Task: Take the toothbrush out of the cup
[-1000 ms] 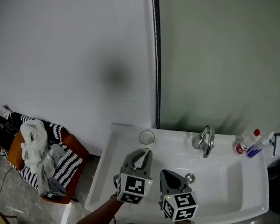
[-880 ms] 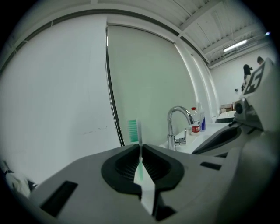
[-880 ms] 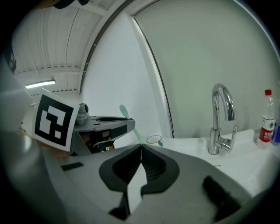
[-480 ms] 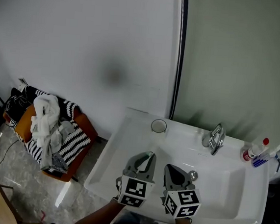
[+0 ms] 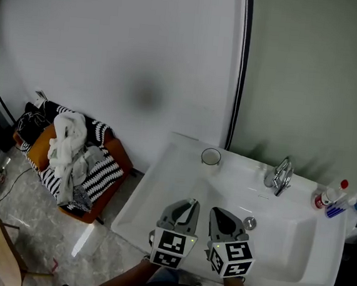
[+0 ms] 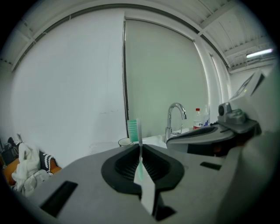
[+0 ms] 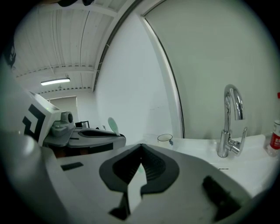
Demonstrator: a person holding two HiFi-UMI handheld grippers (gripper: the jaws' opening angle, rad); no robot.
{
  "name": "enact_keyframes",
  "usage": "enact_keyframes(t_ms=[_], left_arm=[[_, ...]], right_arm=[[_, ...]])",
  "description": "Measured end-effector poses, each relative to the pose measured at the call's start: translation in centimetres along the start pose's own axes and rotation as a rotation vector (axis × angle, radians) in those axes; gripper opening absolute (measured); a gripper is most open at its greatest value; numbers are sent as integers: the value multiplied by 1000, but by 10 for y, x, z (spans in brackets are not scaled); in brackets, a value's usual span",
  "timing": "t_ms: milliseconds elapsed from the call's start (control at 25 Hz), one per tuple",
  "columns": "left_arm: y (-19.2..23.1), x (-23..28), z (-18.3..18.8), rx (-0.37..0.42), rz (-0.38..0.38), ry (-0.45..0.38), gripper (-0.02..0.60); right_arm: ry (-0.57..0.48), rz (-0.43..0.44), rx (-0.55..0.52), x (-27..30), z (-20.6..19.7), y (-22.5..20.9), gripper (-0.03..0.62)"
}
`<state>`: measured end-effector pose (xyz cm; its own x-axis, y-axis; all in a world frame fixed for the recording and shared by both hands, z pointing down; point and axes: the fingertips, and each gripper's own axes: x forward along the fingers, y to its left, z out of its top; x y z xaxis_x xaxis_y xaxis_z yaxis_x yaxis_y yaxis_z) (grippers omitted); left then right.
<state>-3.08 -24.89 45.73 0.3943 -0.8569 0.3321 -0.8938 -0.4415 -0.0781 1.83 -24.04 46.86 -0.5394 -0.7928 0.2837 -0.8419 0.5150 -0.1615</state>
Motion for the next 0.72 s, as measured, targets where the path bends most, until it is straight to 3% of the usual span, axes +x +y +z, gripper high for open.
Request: enact_keyframes(t_ms=[720], left_arm=[[-8,-5,-2,-16,-14,7,29]], right_arm=[[4,3,-2,-2,-2,-1,11]])
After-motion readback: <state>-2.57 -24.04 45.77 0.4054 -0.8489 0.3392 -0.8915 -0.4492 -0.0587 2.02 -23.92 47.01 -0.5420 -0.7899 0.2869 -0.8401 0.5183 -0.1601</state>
